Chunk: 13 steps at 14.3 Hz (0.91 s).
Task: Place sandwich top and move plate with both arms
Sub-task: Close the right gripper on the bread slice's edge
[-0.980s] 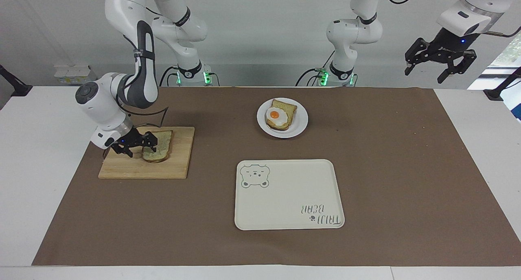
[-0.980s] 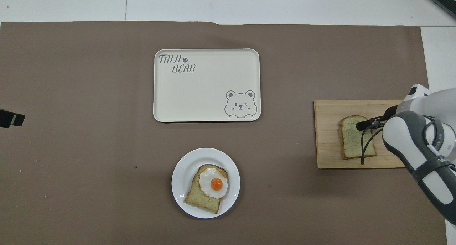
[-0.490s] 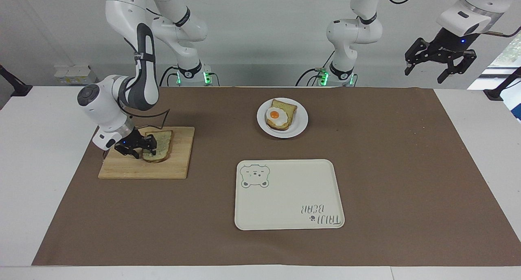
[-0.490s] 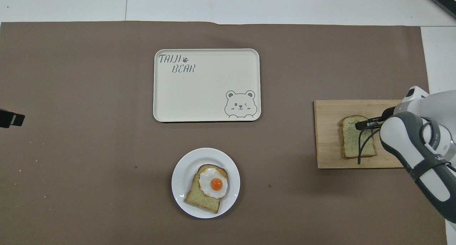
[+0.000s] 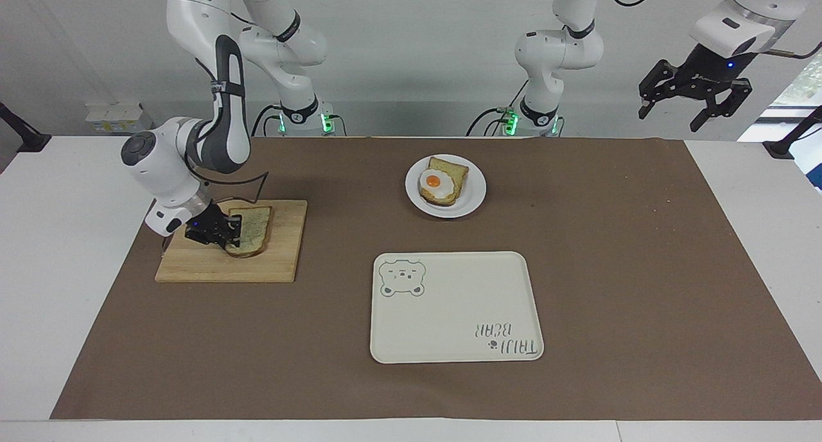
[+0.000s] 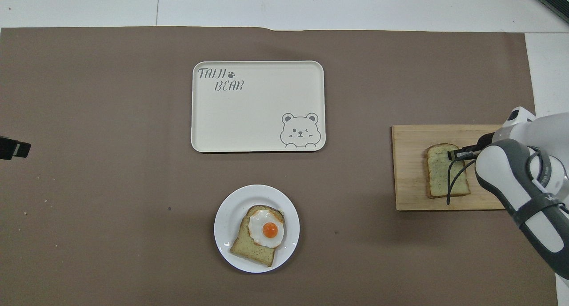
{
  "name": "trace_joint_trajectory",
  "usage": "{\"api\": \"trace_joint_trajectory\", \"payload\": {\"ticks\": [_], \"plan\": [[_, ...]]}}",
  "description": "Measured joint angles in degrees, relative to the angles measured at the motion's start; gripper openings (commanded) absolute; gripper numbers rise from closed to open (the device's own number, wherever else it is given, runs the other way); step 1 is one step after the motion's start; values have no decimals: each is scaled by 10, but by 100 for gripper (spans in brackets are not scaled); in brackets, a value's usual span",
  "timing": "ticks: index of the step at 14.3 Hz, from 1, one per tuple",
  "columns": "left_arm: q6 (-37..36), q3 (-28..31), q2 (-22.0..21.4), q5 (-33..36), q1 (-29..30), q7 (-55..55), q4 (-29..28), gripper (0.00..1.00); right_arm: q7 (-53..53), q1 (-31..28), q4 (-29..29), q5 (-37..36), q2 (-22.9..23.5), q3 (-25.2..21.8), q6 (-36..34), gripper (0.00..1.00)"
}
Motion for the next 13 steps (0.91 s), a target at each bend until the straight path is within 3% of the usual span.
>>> {"api": "trace_joint_trajectory", "payload": {"ticks": [10,13], "plan": [[0,0,0,0,0,0,0,100,0,0,5,0,-2,0,0,0],[0,0,0,0,0,0,0,100,0,0,31,0,-14,0,-44,0]]}}
